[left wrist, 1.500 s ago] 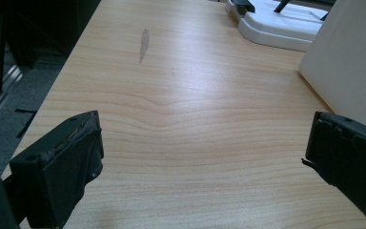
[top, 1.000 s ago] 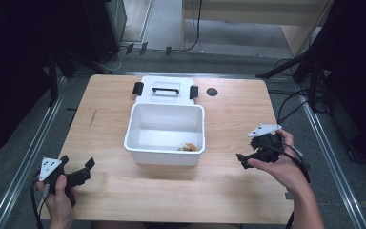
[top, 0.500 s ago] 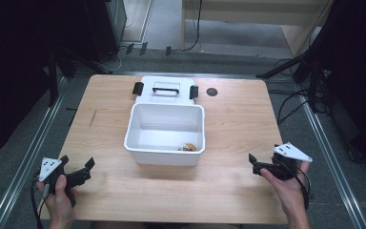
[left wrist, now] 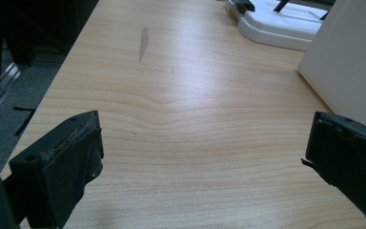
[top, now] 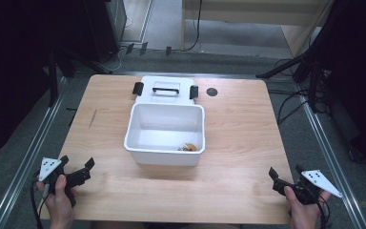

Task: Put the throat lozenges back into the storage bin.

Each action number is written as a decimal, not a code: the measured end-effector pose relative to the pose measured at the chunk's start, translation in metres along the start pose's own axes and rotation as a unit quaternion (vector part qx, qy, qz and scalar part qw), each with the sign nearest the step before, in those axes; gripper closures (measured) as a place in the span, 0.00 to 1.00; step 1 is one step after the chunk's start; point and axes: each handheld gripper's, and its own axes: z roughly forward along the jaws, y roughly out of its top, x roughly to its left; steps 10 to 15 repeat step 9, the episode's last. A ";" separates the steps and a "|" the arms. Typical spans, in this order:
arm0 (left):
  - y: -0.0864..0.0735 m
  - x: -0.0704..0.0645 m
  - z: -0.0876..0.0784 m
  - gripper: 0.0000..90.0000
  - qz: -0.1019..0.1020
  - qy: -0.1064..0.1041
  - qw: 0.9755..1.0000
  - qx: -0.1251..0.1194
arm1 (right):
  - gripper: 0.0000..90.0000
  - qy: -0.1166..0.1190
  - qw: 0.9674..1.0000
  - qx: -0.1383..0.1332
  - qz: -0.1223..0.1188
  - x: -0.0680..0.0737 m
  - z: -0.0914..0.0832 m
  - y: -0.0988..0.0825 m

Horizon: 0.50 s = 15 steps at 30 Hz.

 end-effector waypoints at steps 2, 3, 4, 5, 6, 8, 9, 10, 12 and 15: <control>0.000 0.000 0.000 0.00 0.000 0.000 1.000 0.000 | 0.00 -0.004 1.000 -0.003 0.002 -0.004 -0.004 -0.003; 0.000 0.000 0.000 0.00 0.000 0.000 1.000 0.000 | 0.00 -0.007 1.000 -0.004 0.003 -0.005 -0.006 -0.004; 0.000 0.000 0.000 0.00 0.000 0.000 1.000 0.000 | 0.00 -0.007 1.000 -0.004 0.005 -0.005 -0.007 -0.004; 0.000 0.000 0.000 0.00 0.000 0.000 1.000 0.000 | 0.00 -0.008 1.000 -0.004 0.005 -0.006 -0.007 -0.004; 0.000 0.000 0.000 0.00 -0.001 0.000 1.000 0.000 | 0.00 -0.008 1.000 -0.004 0.006 -0.006 -0.007 -0.004; 0.000 0.000 0.000 0.00 -0.003 0.001 1.000 0.001 | 0.00 -0.013 1.000 -0.004 0.001 -0.005 -0.007 -0.002; 0.000 0.000 0.000 0.00 -0.003 0.000 1.000 0.000 | 0.00 -0.016 1.000 -0.001 -0.003 -0.003 -0.007 0.001; 0.000 0.000 0.000 0.00 -0.003 0.000 1.000 0.000 | 0.00 -0.016 1.000 -0.001 -0.003 -0.003 -0.007 0.001; 0.000 0.000 0.000 0.00 -0.003 0.000 1.000 0.000 | 0.00 -0.016 1.000 -0.001 -0.003 -0.003 -0.007 0.001; 0.000 0.000 0.000 0.00 -0.003 0.000 1.000 0.000 | 0.00 -0.016 1.000 -0.001 -0.003 -0.003 -0.007 0.001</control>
